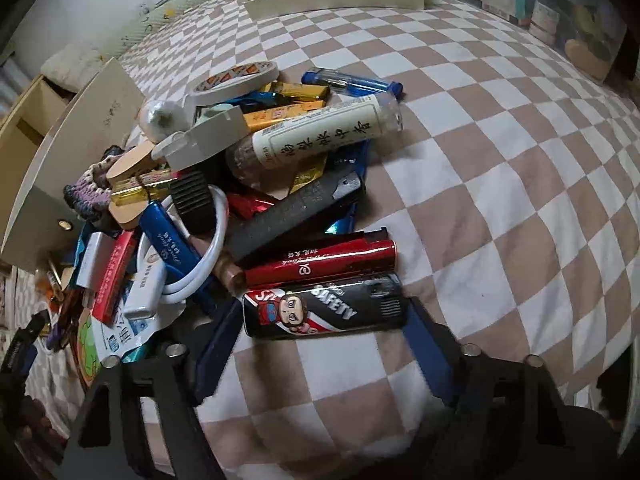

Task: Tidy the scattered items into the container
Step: 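Grasp the purple tube with the left tool while the right grasps the black SAFETY can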

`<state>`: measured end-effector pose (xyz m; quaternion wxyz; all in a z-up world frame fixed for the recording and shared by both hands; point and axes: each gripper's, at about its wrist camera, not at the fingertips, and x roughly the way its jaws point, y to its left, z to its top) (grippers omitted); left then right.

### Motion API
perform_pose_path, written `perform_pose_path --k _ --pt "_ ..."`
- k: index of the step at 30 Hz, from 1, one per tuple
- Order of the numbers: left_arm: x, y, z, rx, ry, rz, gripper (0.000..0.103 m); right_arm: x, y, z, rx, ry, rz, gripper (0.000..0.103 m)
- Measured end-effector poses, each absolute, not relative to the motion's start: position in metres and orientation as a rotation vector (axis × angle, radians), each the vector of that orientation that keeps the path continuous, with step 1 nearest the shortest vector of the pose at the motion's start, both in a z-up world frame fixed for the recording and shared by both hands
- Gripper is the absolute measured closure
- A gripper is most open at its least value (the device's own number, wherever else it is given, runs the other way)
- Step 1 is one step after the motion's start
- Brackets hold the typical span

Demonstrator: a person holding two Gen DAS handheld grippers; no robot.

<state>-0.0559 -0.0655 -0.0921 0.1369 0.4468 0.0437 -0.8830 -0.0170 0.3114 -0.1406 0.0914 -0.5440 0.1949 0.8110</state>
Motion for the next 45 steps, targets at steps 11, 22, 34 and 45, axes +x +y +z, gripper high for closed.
perform_pose_path --k 11,22,34,45 --pt "-0.060 -0.057 -0.106 1.402 0.125 -2.572 0.020 -0.014 0.323 -0.136 -1.592 0.733 2.457 0.036" --pt "-0.056 -0.049 -0.105 1.419 0.118 -2.599 0.023 -0.014 0.291 -0.130 -1.604 0.409 2.511 0.006" --pt "-0.053 -0.046 -0.101 1.400 0.134 -2.616 0.023 -0.017 0.286 -0.139 -1.639 0.331 2.471 0.020" --pt "-0.048 -0.039 -0.099 1.392 0.110 -2.636 0.023 -0.007 0.286 -0.130 -1.630 0.410 2.547 0.020"
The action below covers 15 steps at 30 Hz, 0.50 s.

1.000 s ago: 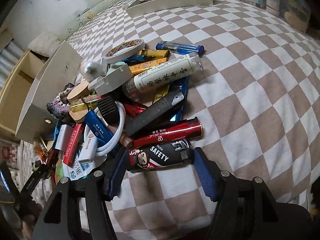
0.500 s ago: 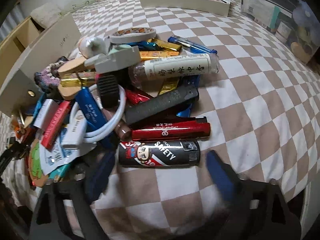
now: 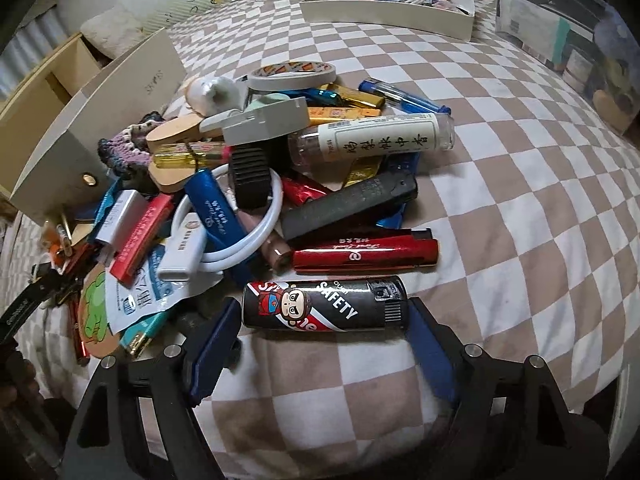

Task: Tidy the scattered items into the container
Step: 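Grasp the purple tube with the left tool while the right grasps the black SAFETY can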

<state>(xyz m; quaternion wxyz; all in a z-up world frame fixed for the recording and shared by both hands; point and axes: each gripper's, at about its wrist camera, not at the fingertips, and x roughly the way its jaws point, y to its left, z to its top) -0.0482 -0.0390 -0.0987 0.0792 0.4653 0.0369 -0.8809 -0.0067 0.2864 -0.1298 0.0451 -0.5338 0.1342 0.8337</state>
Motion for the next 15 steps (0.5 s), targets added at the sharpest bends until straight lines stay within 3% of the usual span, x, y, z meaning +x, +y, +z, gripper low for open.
perform_pose_path --k 15 --pt "-0.041 -0.022 -0.090 1.369 0.064 -2.684 0.023 -0.008 0.265 -0.105 -1.623 0.493 2.687 0.020"
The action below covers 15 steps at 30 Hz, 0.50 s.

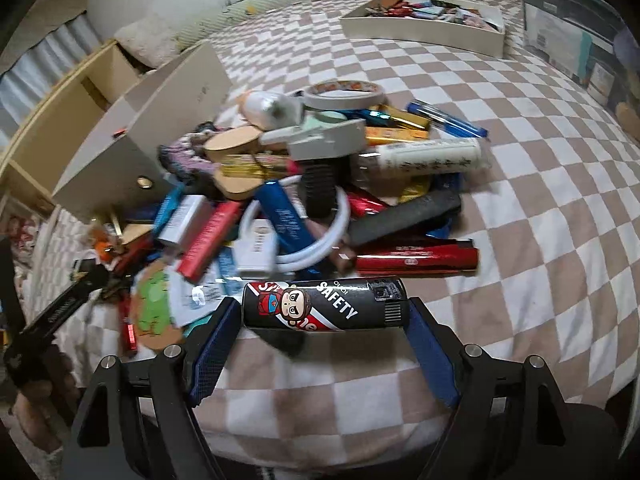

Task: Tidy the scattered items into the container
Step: 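Grasp the purple tube with the left tool while the right grasps the black SAFETY can, then carry the purple tube with the left tool while the right carries the SAFETY can to the box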

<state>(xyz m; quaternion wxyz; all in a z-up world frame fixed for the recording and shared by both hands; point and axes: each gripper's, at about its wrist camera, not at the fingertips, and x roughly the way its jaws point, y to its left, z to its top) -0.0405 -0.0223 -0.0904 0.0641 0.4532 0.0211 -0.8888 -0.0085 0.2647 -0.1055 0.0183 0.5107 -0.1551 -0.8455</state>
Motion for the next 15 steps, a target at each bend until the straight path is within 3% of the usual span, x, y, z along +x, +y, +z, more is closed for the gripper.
perform_pose_path --k 15 --pt "-0.036 -0.008 -0.066 1.295 0.073 -2.780 0.023 -0.023 0.203 -0.077 1.446 -0.419 -2.507 0.020"
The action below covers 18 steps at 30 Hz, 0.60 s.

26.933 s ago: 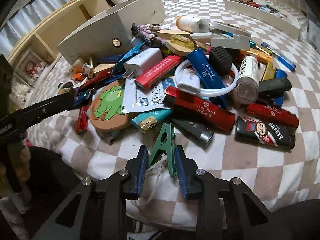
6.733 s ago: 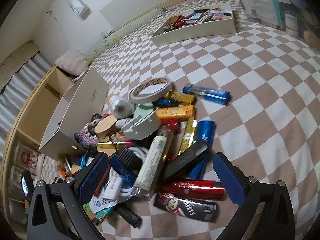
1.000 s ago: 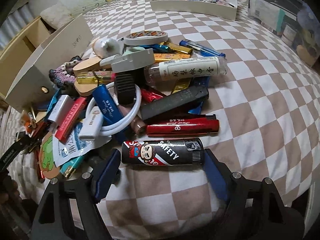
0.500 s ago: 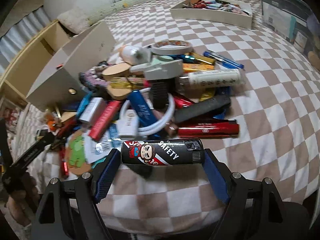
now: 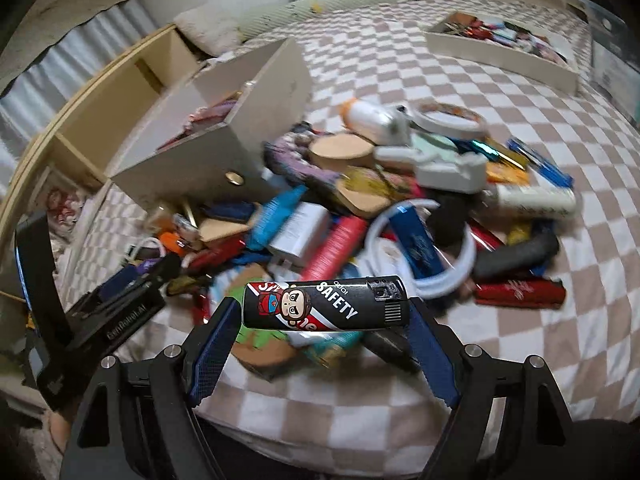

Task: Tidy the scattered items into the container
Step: 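Carry the purple tube with the left tool while the right carries the SAFETY can to the box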

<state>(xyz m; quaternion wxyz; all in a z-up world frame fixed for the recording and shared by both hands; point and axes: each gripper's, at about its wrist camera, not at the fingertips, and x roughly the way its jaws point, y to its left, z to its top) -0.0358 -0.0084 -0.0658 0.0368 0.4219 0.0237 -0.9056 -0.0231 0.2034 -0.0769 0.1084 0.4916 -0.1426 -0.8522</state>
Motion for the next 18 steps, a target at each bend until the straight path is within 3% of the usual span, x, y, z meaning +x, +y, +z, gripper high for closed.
perform_pose_path --k 9,18 --pt "-0.058 -0.022 -0.026 1.197 0.175 -2.847 0.023 -0.055 0.179 -0.042 1.317 -0.405 -2.492 0.020" --pt "-0.107 -0.037 0.005 1.092 0.165 -2.828 0.023 -0.101 0.162 -0.002 1.203 -0.393 -2.486 0.020"
